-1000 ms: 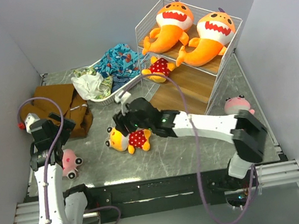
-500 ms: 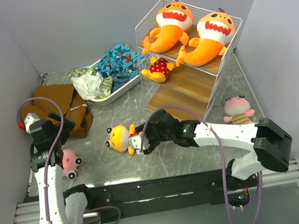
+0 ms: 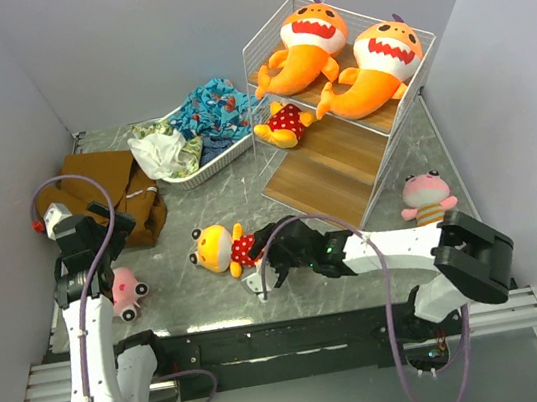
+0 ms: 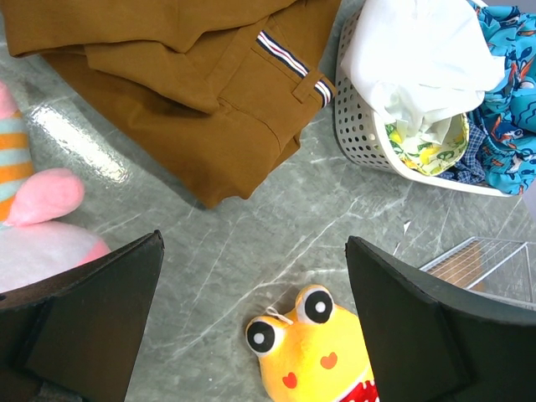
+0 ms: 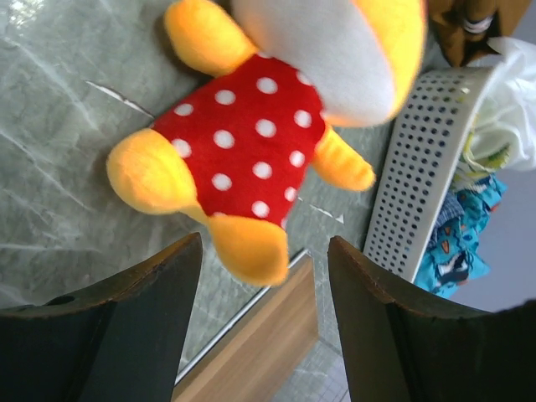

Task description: Place and organize the stuffed toys onto the shelf

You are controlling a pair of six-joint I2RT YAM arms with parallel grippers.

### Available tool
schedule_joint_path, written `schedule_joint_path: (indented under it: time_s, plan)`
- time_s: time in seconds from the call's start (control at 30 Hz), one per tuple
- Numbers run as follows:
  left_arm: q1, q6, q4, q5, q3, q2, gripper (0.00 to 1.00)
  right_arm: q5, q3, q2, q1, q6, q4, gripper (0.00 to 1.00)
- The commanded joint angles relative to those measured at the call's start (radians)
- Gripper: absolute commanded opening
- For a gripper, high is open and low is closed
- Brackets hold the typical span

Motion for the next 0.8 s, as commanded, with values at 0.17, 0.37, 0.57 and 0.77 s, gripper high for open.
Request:
schedule_joint_path:
  time_s: [0.17, 0.37, 0.57, 0.77]
  plan:
    - [-0.002, 0.02, 0.036, 0.032, -0.003, -0.009, 0.97, 0.051, 0.019, 0.144, 0.019, -0.128, 0.078, 0.69]
    - [-0.002, 0.02, 0.035, 0.028, -0.003, -0.013, 0.96, 0.091, 0.017, 0.227, 0.019, -0.095, 0.218, 0.55]
    - [-0.004, 0.02, 0.033, 0.025, -0.003, -0.018, 0.96, 0.173, 0.037, 0.179, 0.063, 0.199, 0.252, 0.19]
    - [-0.002, 0.018, 0.036, 0.025, -0.005, -0.023, 0.96, 0.433, 0.053, 0.113, 0.224, 0.587, 0.177, 0.06]
